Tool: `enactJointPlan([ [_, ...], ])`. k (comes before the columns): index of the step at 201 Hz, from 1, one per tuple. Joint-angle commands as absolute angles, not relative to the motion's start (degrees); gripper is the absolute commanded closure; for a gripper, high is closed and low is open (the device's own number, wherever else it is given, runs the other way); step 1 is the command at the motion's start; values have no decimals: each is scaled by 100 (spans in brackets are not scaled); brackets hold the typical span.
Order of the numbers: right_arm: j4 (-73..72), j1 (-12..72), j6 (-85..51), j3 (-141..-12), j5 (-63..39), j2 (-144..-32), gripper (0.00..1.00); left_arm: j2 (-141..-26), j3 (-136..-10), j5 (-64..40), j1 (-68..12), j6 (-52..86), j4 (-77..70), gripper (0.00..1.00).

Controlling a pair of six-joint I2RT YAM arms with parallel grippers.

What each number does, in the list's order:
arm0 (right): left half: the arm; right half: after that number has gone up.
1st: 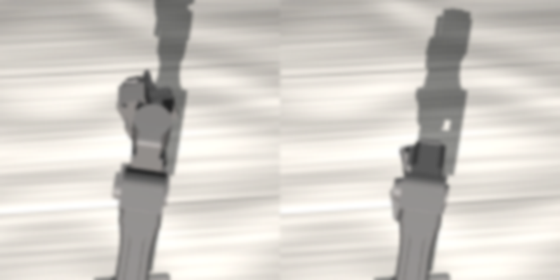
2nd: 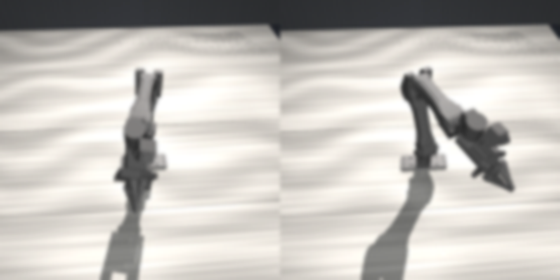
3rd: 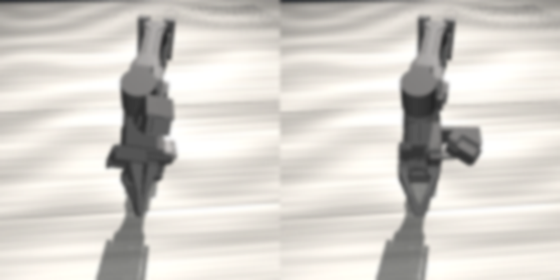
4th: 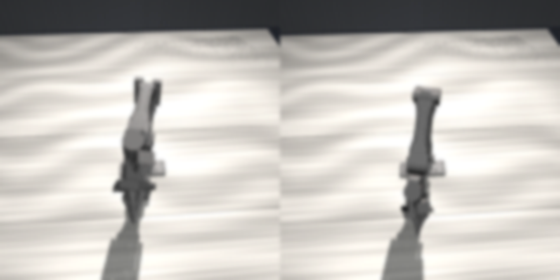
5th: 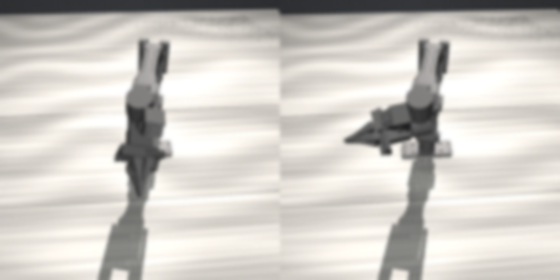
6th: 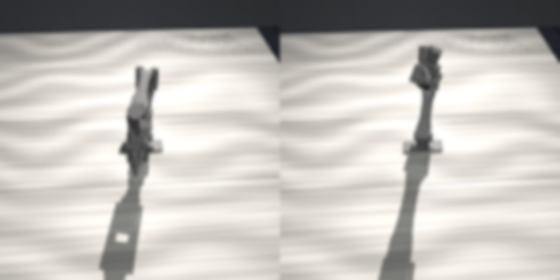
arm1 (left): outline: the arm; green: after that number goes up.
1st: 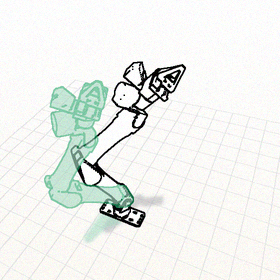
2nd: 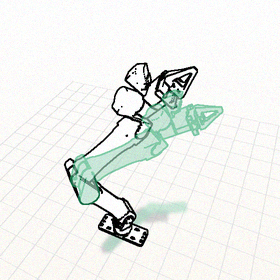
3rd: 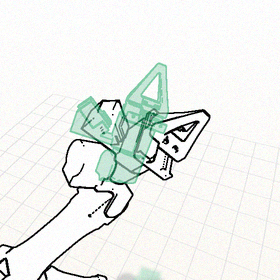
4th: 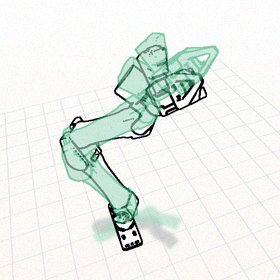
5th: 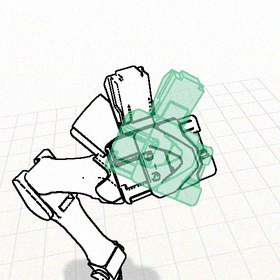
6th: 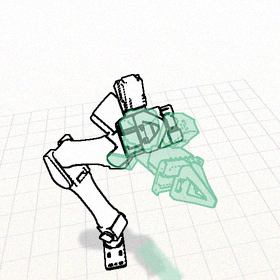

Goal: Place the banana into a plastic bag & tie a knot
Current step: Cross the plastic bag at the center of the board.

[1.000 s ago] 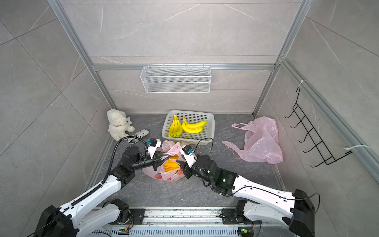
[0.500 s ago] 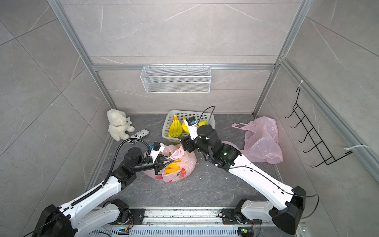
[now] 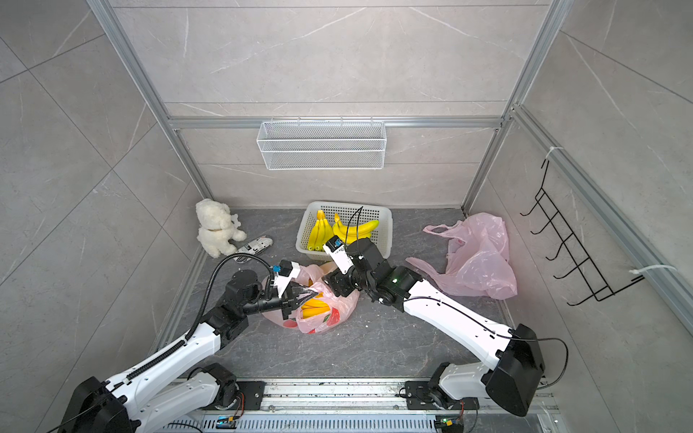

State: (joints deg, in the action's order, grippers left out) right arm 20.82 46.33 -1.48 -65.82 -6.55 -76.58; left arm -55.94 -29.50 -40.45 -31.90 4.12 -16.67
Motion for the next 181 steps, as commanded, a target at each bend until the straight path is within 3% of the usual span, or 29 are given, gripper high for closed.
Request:
enactJointPlan([
  [1,2208,4688,-1,-6328,-952,-7453,34,-5477,-2990,-3960,-3225,238,-1739,100],
  [93,1963,5190,464,-6106,-726,-7146,35,-5445,-2996,-4063,-3226,186,-1654,100],
  [181,2485,5659,1241,-6679,-757,-7912,33,-5502,-3008,-4419,-3251,115,-1683,100],
])
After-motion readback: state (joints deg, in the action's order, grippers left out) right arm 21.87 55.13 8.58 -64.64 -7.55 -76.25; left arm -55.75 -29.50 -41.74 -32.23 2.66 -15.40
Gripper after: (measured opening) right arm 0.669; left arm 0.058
